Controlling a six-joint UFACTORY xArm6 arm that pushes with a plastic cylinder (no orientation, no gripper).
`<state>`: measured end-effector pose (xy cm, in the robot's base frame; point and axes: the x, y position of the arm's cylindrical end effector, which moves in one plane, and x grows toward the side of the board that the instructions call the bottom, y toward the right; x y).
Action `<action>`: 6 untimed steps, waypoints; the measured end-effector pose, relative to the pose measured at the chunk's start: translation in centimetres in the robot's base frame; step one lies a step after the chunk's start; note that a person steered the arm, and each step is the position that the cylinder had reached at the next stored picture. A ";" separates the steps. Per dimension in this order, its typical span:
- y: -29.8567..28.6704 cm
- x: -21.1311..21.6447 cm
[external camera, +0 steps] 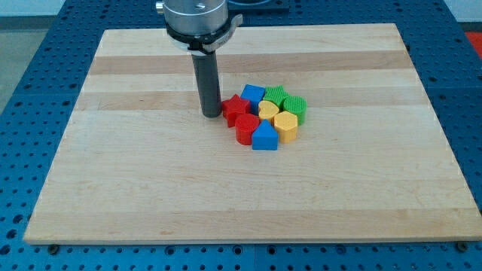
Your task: Slightly push the red star to the right
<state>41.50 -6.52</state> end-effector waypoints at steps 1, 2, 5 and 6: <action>-0.1 0.0; 0.1 0.0; 0.5 0.0; 0.5 0.0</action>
